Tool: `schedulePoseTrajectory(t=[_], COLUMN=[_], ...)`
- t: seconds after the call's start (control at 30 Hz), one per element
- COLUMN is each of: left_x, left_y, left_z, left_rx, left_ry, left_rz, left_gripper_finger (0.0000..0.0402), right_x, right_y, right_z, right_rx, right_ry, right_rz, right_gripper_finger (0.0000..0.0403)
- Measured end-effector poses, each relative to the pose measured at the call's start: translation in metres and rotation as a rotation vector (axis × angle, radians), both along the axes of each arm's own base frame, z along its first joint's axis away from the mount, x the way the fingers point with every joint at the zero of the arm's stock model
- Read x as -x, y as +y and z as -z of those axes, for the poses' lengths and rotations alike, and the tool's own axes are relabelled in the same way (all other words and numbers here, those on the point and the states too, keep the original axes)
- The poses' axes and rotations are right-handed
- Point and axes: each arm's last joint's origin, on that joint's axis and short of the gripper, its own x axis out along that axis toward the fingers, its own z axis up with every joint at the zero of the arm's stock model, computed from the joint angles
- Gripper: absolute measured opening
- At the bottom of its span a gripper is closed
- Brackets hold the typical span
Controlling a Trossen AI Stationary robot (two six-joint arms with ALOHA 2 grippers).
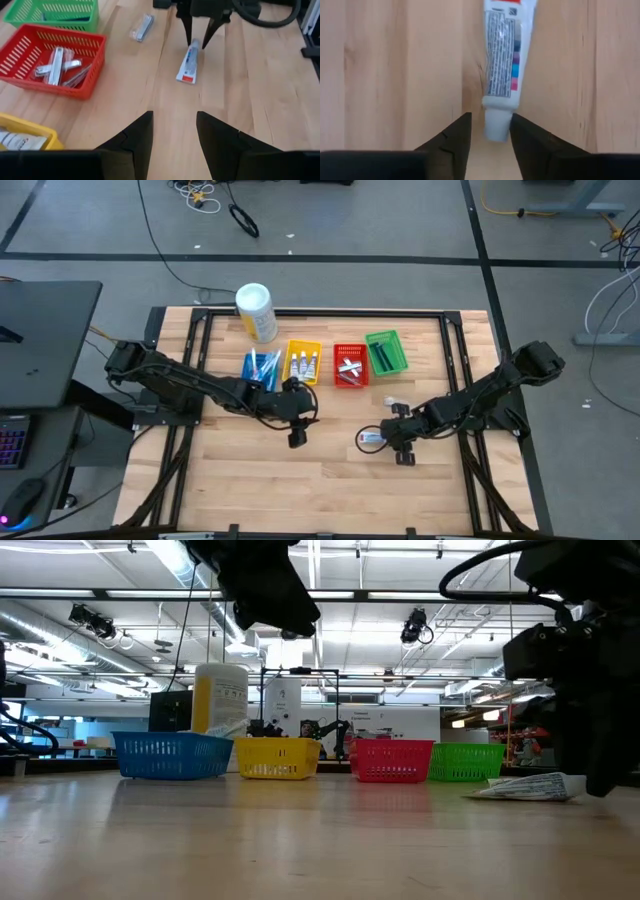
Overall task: Pick & Place Travel size toiletries
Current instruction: Put the white toothpaste into the yellow bin
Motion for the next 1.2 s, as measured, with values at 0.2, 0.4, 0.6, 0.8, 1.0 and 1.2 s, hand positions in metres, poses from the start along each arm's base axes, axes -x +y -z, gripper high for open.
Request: schedulePoseTrajectory(t=[0.2,0.4,0.6,0.8,1.0,1.2], left_x=[-0.001,-0.001,-0.001,-0.001,-0.001,-0.003], left_y=[0.0,0.0,0.0,0.0,0.001,0.002], left_z=[-0.002,-0.002,-0.002,-0.002,-0.002,-0.005], left_rx=[0.064,0.115,0.132,0.34,0.395,0.404], left_ry=[-0.031,-0.036,-0.044,-0.063,-0.088,-0.134], left_rz=[-0.052,-0.091,-0.112,-0.268,-0.347,-0.37], left_gripper_finger=[0.0158,0.0158,0.0158,0.0158,0.0158,0.0158], right_x=[-0.002,-0.004,-0.008,-0.026,-0.04,-0.048], right_y=[0.001,0.001,0.002,0.005,0.01,0.016], right_z=[-0.001,-0.002,-0.005,-0.028,-0.048,-0.061], right_rx=[-0.01,0.004,-0.007,0.203,0.539,0.69], right_ry=[-0.025,-0.053,-0.079,-0.252,-0.497,-0.62], right_rz=[0.001,0.011,0.023,0.042,0.034,-0.017], right_gripper_finger=[0.0101,0.0081,0.0079,0.0079,0.0078,0.0078])
